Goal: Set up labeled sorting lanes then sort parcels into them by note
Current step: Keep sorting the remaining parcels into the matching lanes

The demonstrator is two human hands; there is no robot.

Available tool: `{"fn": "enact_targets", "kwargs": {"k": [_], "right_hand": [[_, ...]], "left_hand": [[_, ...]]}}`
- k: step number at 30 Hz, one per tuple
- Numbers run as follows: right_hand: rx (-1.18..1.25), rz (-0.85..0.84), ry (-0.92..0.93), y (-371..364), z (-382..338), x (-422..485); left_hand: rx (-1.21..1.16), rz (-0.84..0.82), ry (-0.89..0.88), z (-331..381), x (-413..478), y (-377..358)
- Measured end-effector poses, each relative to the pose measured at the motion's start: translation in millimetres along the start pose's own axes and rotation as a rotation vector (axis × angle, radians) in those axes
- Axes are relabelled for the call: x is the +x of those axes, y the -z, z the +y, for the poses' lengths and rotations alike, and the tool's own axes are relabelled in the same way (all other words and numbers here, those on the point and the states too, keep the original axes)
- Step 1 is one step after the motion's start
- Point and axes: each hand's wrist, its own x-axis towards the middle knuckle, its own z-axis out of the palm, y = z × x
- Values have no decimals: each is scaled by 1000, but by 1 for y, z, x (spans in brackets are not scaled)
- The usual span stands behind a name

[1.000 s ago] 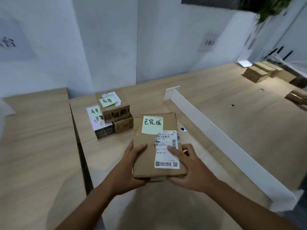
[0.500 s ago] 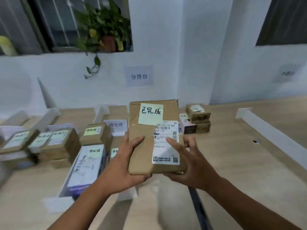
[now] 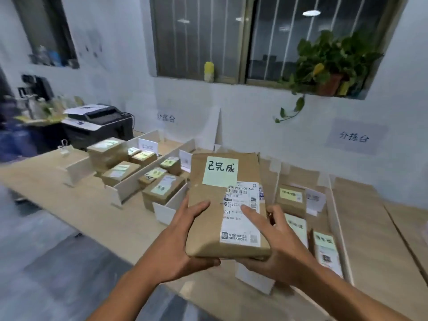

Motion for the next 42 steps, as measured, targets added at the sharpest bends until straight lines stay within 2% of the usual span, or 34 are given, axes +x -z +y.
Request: {"fn": "enact_targets", "kwargs": {"k": [4, 8, 14, 19, 23, 28, 35, 42], "right_hand": [[41, -67, 100, -108, -77, 127], [72, -131, 212, -192, -148, 239], [156, -152, 243, -282, -180, 361], [133, -141, 113, -360, -150, 433], [183, -144, -48, -441, -103, 498], [161, -220, -212, -510, -82, 560], [135, -286, -435, -573, -71, 626], [94, -210, -664, -614, -67, 646]], "left_hand": [[107, 92, 71, -114, -24, 123], [72, 144, 112, -201, -39, 229], [31, 120, 122, -310, -2, 320], [23, 44, 138, -420, 58, 340], [-36, -62, 179, -537, 125, 341], [-67, -220, 209, -645, 183, 357], [-127, -380, 180, -749, 245, 366], [-184, -525, 123, -823, 283, 351]]}}
